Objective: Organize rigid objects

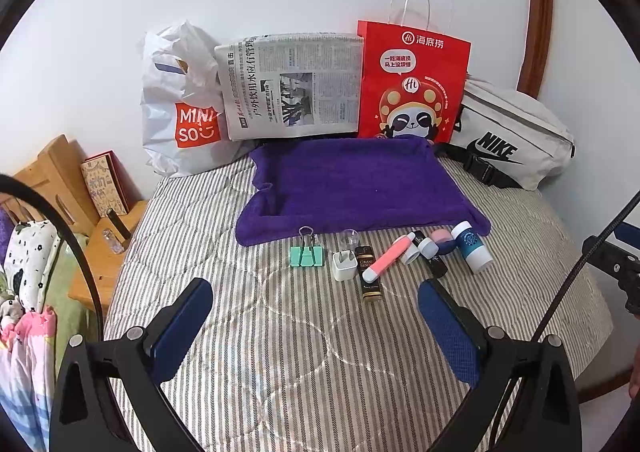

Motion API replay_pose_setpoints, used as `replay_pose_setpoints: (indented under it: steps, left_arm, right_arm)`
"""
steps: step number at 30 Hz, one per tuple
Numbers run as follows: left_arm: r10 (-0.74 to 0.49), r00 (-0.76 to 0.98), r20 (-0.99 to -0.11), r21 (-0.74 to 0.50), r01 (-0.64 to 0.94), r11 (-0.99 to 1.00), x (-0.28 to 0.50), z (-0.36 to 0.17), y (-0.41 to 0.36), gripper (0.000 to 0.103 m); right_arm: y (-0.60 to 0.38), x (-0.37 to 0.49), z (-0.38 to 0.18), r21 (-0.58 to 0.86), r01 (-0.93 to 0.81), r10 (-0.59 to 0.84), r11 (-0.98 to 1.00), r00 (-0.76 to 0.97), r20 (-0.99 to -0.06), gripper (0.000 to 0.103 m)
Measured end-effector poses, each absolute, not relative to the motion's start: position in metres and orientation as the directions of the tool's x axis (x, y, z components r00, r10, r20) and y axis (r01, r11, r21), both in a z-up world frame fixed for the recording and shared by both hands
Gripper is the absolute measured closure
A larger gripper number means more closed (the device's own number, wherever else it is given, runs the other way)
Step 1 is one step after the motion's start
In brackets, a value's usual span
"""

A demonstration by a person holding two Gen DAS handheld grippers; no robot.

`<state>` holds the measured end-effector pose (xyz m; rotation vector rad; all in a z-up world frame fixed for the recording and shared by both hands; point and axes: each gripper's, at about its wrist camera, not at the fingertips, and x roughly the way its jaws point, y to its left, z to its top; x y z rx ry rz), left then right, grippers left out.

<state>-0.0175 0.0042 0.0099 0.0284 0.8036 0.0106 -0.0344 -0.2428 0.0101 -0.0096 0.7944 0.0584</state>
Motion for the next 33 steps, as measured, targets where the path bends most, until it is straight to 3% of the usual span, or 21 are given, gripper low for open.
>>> replay_pose_setpoints:
  steps: [20, 33]
  left_arm:
    - [0.016, 0.672, -0.74, 0.023, 0.001, 1.0, -0.001, 0.001, 0.012, 0.0]
    - [0.024, 0.605, -0.796, -0.001, -0.04, 0.999, 0.046, -0.054, 0.039, 0.0]
  right_arm:
    - [-0.242, -0.019, 0.003, 0.035, -0.061, 0.067, 0.998, 0.685, -0.726, 0.0]
    - [-0.26, 0.023, -0.038, 0.07, -0.028, 0.073, 0.997, 0.62, -0.781, 0.0]
